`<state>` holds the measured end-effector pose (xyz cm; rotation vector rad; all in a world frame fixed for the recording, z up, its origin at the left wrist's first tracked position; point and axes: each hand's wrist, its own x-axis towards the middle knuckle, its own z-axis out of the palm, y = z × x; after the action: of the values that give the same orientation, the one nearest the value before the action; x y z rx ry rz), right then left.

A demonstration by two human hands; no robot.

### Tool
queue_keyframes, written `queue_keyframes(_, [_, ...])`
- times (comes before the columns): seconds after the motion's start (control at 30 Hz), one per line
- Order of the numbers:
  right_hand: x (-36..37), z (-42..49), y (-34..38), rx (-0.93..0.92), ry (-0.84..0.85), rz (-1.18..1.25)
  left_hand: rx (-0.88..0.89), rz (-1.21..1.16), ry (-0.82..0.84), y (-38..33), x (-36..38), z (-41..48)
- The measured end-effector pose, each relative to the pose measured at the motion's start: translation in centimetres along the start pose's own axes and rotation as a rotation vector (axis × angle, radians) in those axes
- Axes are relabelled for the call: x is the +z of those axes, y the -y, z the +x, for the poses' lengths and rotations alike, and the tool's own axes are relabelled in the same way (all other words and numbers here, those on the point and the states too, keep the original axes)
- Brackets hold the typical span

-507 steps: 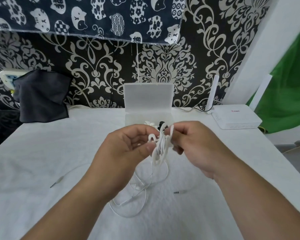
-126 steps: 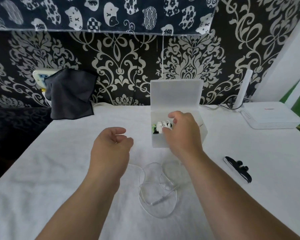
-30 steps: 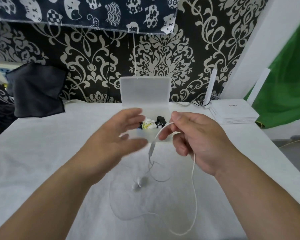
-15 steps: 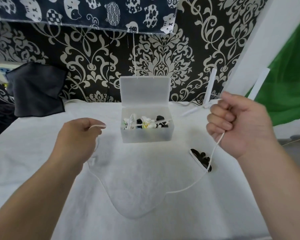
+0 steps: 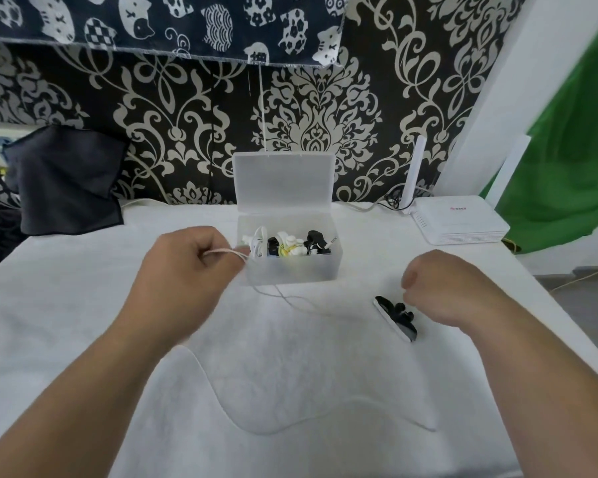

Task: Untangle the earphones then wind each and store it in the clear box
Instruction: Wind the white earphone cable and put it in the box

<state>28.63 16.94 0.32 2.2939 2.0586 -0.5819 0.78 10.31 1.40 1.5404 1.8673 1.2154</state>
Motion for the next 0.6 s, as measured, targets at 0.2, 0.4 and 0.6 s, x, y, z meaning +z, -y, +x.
queue_keyframes(0.2, [1.6, 0.3, 1.4, -0.092, -0.066, 0.089, 0.089, 0.01, 0.22, -1.3, 1.9, -1.5])
queue_keyframes(0.4, [4.8, 1.2, 0.0, 0.004, 0.069, -0.157, 0.038, 0.034, 0.278, -1.0, 2.3, -1.6])
queue_keyframes(0.6, [3.5, 0.2, 2.2, -0.263, -0.045, 0.319, -0.229, -0.013, 0.498, -0.3, 3.0, -1.7])
